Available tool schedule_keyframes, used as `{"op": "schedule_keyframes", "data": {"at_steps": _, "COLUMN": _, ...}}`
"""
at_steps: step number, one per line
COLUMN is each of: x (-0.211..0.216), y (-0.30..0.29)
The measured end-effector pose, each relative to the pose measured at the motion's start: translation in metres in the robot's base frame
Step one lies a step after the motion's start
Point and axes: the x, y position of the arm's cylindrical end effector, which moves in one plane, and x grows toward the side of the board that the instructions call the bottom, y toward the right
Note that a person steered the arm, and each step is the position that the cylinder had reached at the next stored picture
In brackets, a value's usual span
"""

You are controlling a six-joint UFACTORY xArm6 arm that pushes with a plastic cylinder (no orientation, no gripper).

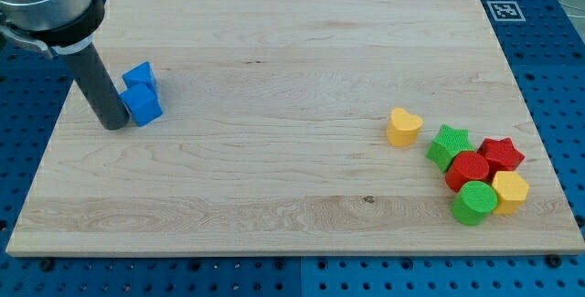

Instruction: Place the arm at the bottom centre

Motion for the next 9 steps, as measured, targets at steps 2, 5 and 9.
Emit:
{"op": "schedule_keyframes", "data": {"at_steps": 2, "x": 0.030, "y": 0.000}}
{"op": "schedule_keyframes", "data": {"at_steps": 5, "x": 0.051, "y": 0.010}}
{"op": "schedule_keyframes", "data": {"at_steps": 9, "x": 0.075, "y": 0.053}}
